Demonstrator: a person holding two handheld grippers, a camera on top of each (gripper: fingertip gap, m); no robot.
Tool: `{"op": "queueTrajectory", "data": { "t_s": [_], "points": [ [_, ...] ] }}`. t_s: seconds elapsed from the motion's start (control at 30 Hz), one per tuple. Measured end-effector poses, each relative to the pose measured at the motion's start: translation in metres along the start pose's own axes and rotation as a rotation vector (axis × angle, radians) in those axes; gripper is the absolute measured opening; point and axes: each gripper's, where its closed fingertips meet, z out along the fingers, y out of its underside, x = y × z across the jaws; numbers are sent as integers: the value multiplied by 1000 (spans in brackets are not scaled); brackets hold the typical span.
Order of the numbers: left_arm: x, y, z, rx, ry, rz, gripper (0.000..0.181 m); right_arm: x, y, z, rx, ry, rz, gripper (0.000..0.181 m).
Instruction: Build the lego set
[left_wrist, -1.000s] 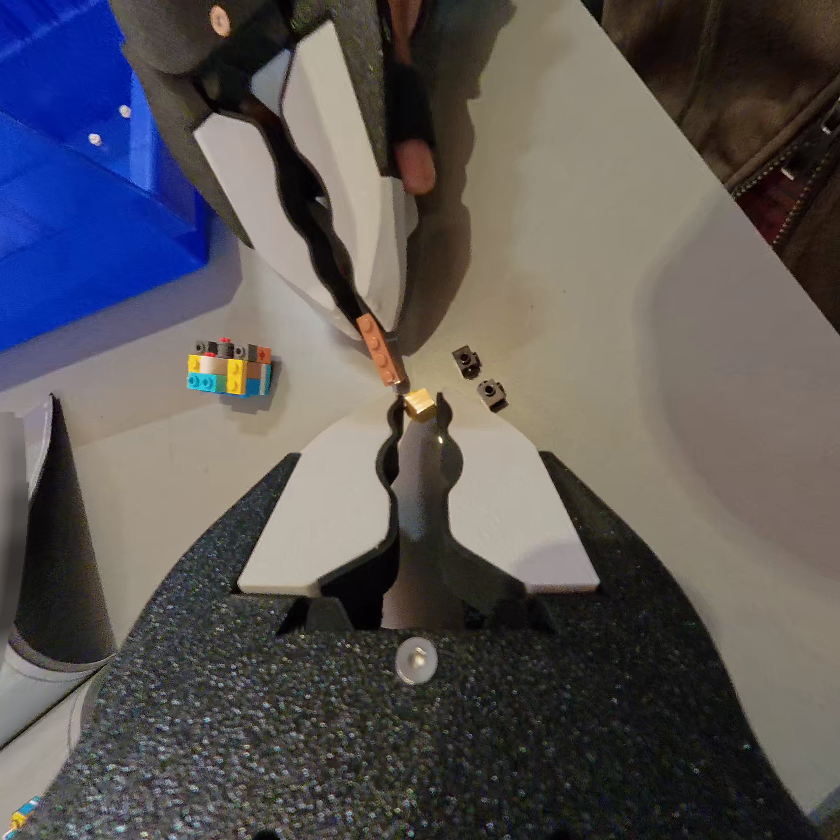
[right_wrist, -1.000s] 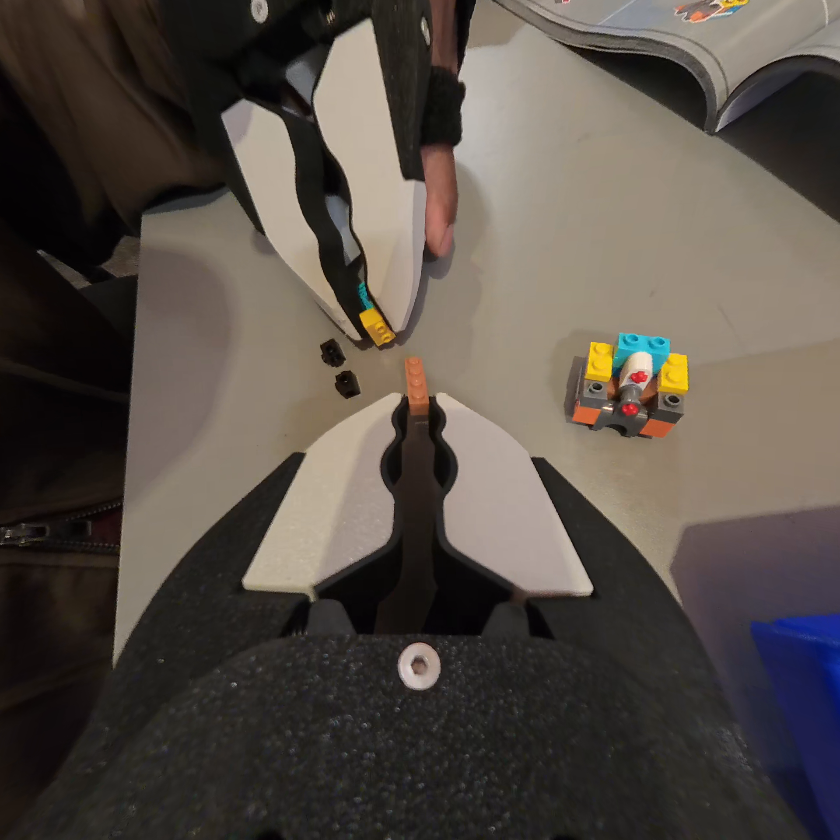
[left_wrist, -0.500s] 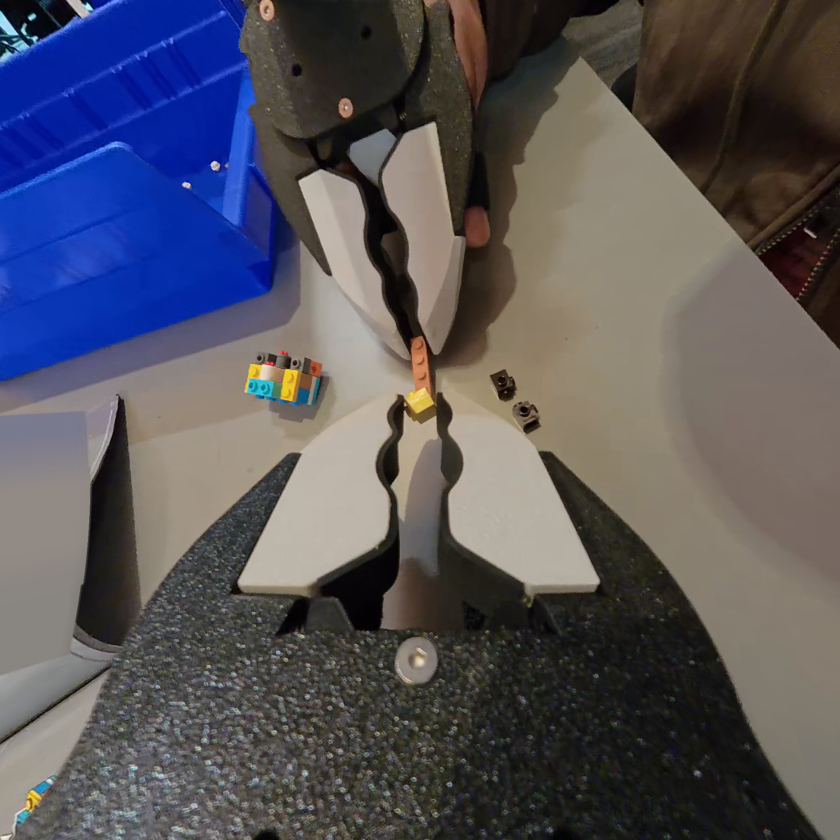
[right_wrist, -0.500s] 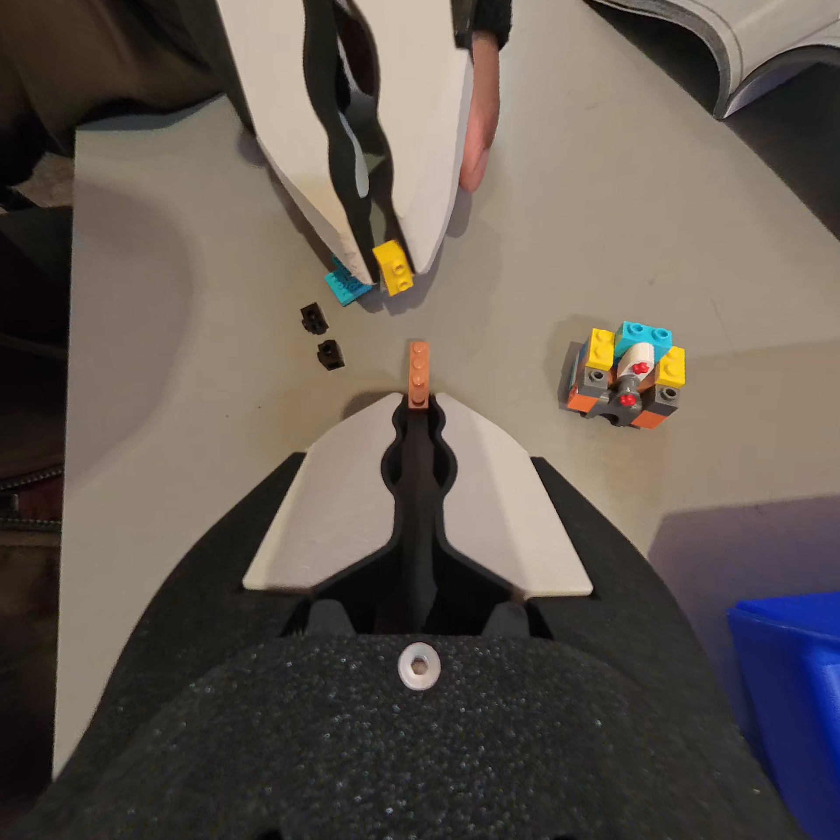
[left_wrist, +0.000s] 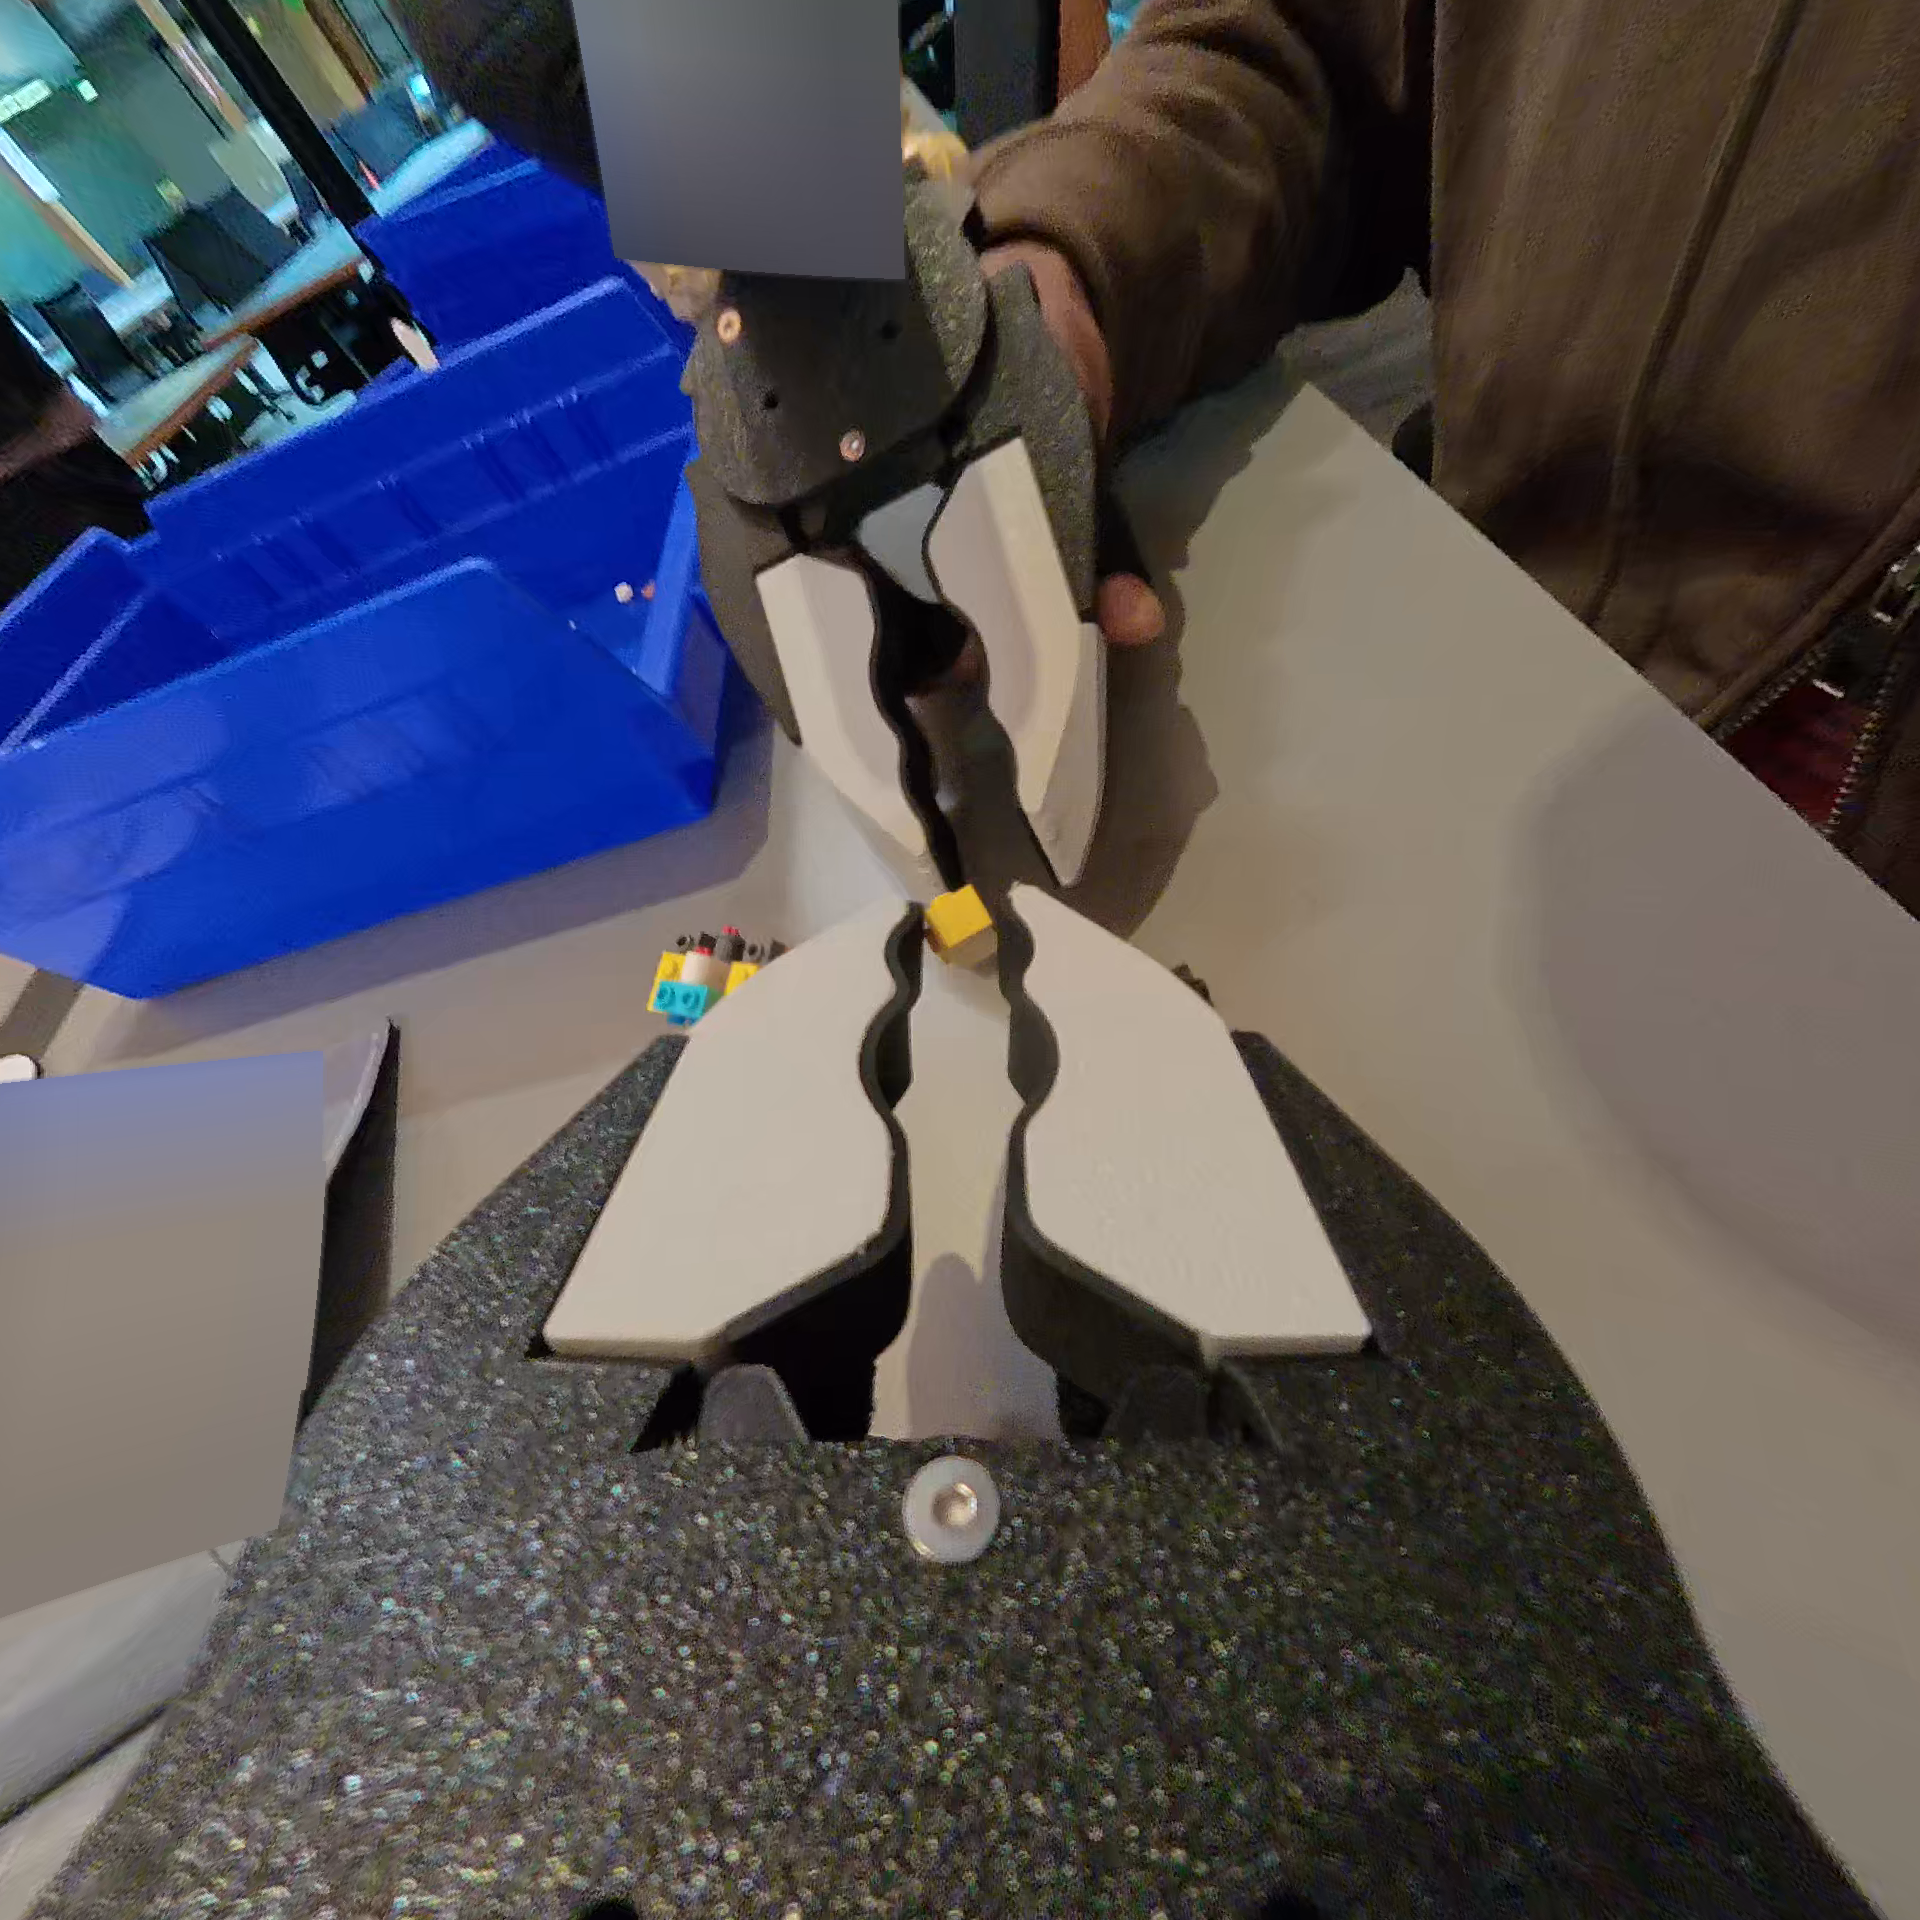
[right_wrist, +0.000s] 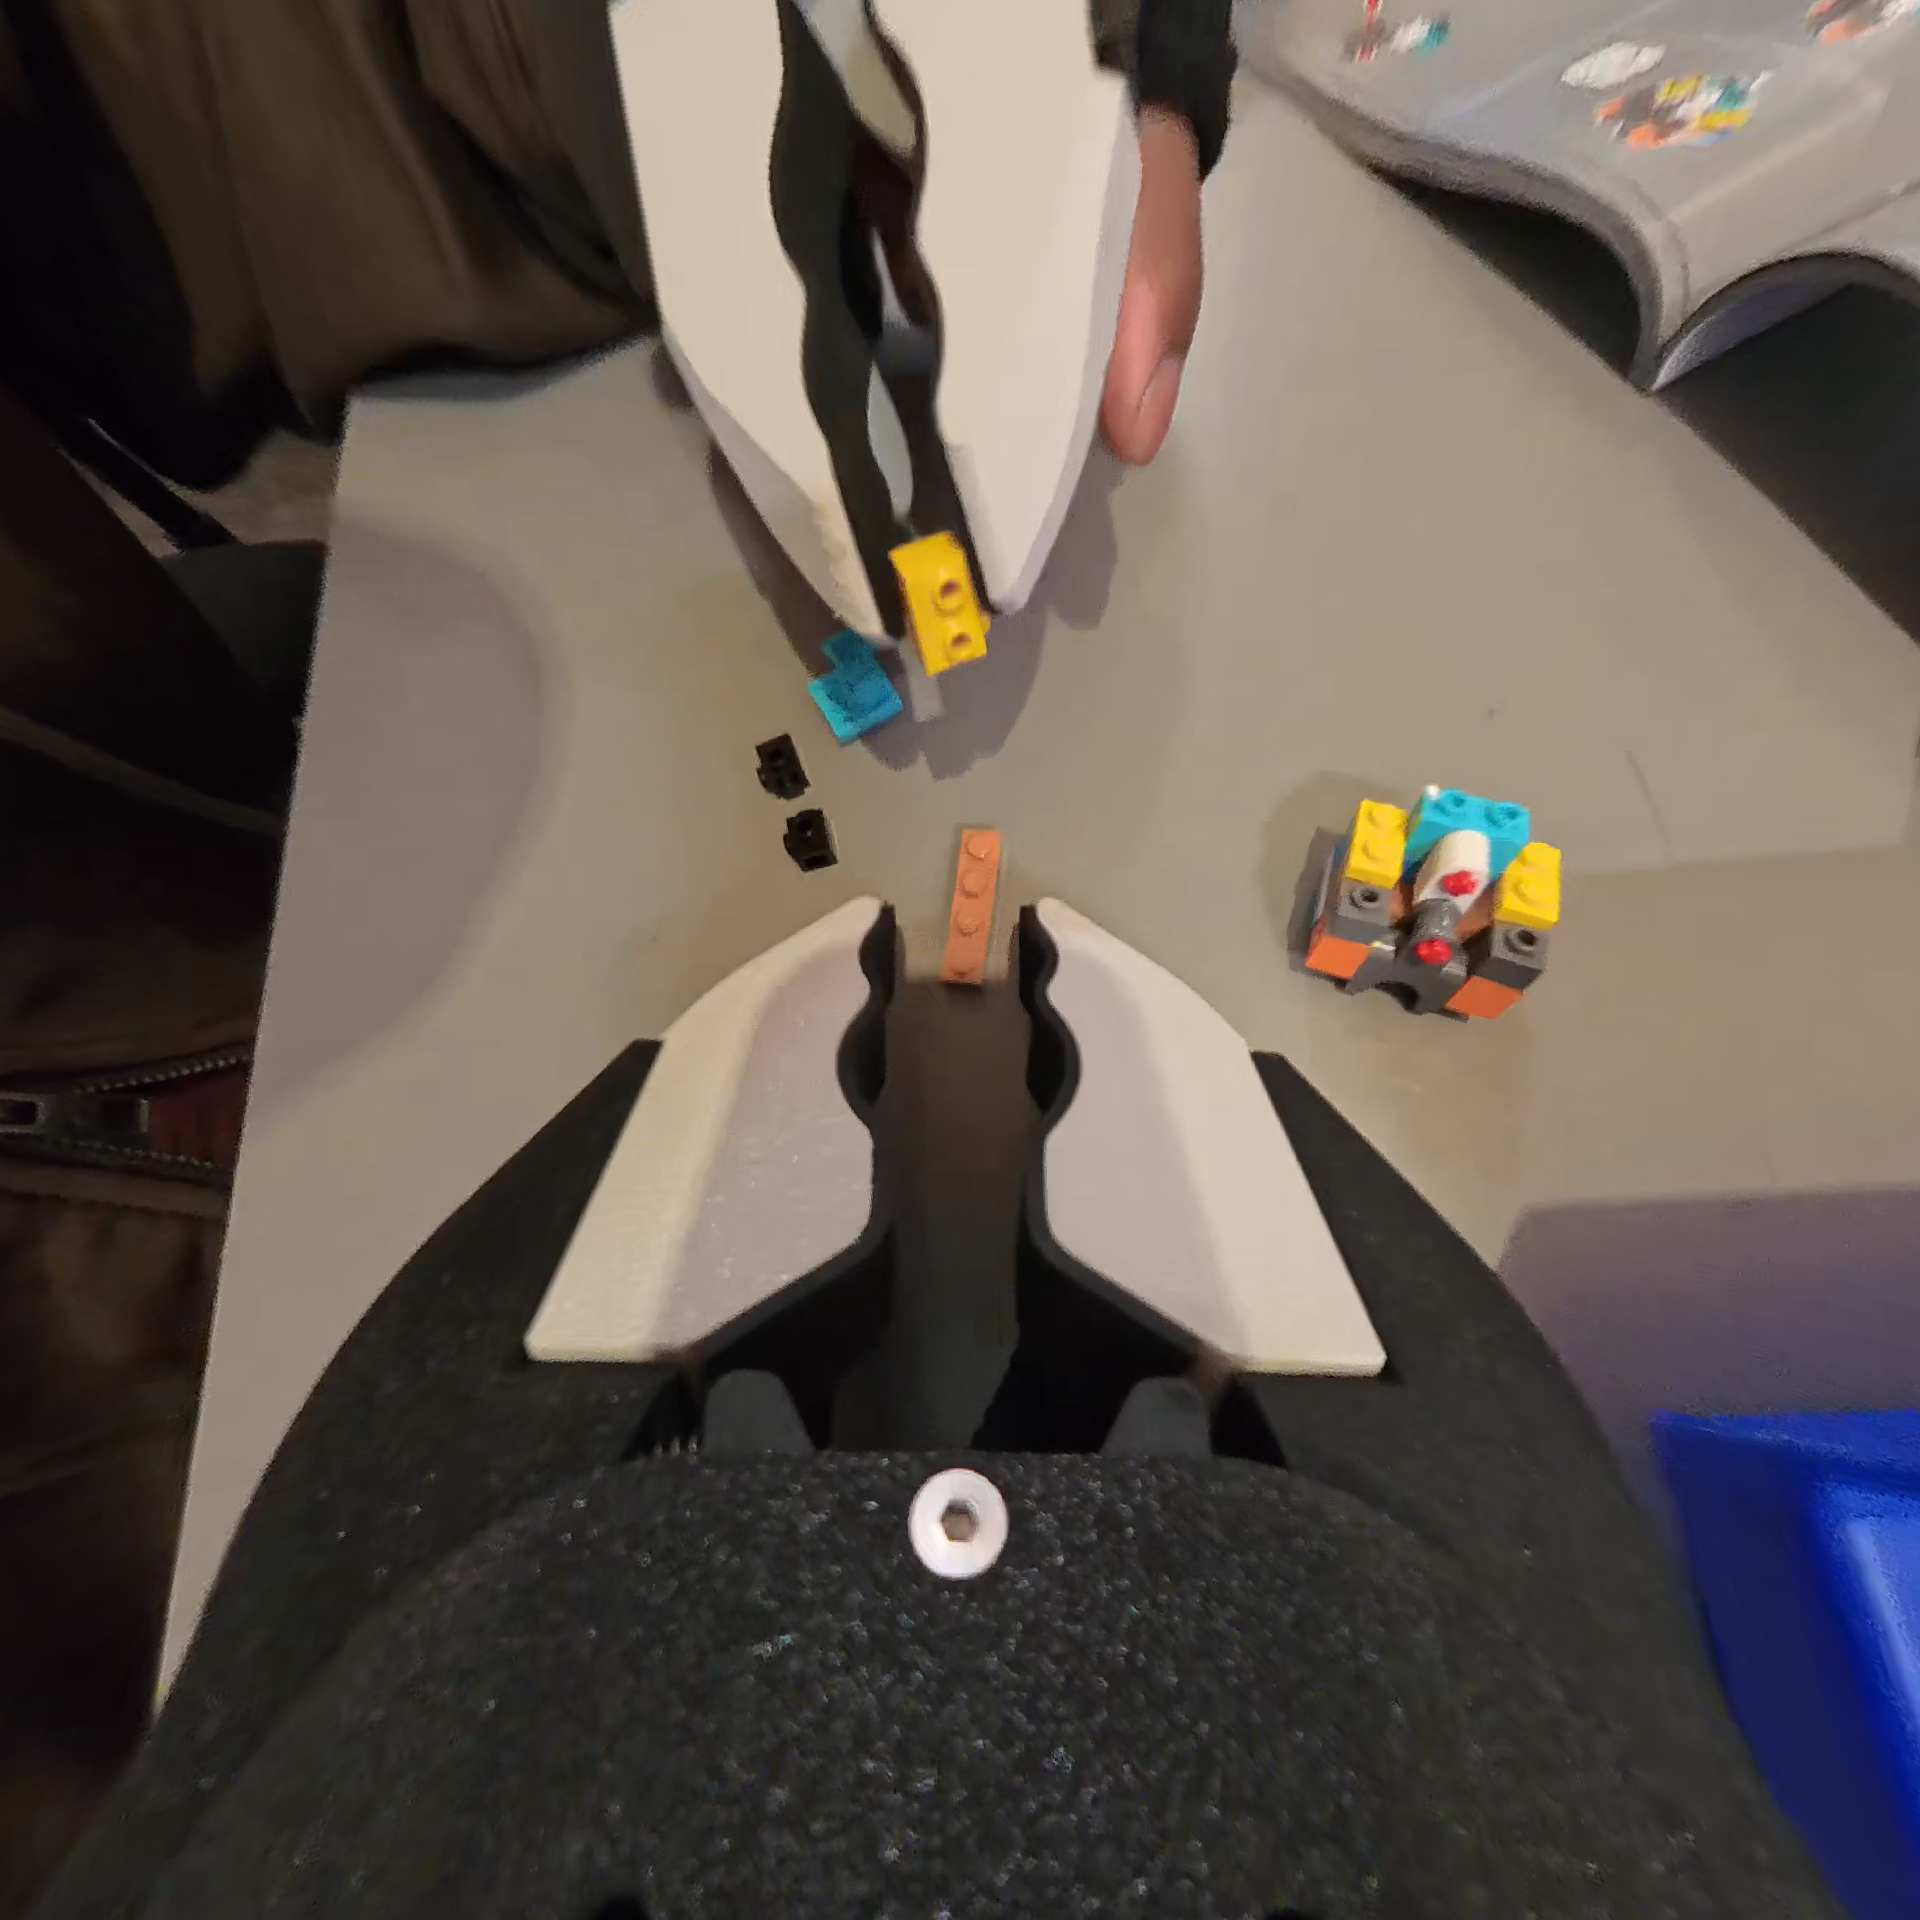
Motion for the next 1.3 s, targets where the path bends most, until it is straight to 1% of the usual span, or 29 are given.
{"op": "queueTrajectory", "data": {
  "t_s": [0.17,0.27,0.37,0.47,0.63,0.83,0.87,0.93,1.0,1.03,1.13,1.2,1.3],
  "points": [
    [-4,-10,6,33,-56,60,13,3,-22,-13,169,-61,109,23],
    [-9,-4,11,-51,-123,141,14,-2,-31,-17,221,-129,188,23],
    [-11,-3,17,-126,-167,228,14,-3,-32,-16,224,-169,268,25],
    [-9,-5,21,-165,-188,313,14,-2,-32,-14,229,-199,354,28],
    [-6,-2,25,-220,-201,429,14,0,-31,-14,231,-222,426,31],
    [-3,-5,27,-229,-211,517,14,-6,-32,-13,237,-295,465,20],
    [-2,-6,27,-217,-209,515,14,-6,-33,-14,242,-303,464,17],
    [-2,-7,26,-206,-208,499,14,-6,-34,-15,249,-310,460,17],
    [-2,-6,25,-193,-191,452,19,-5,-34,-17,257,-310,449,17],
    [-1,-3,24,-190,-166,404,22,-3,-33,-18,254,-301,441,17],
    [-1,8,18,-193,-101,242,23,3,-30,-23,253,-290,411,17],
    [1,18,17,-216,-35,109,23,5,-29,-27,260,-287,391,17],
    [7,31,20,-272,54,0,22,6,-29,-29,262,-284,361,17]
  ]
}}
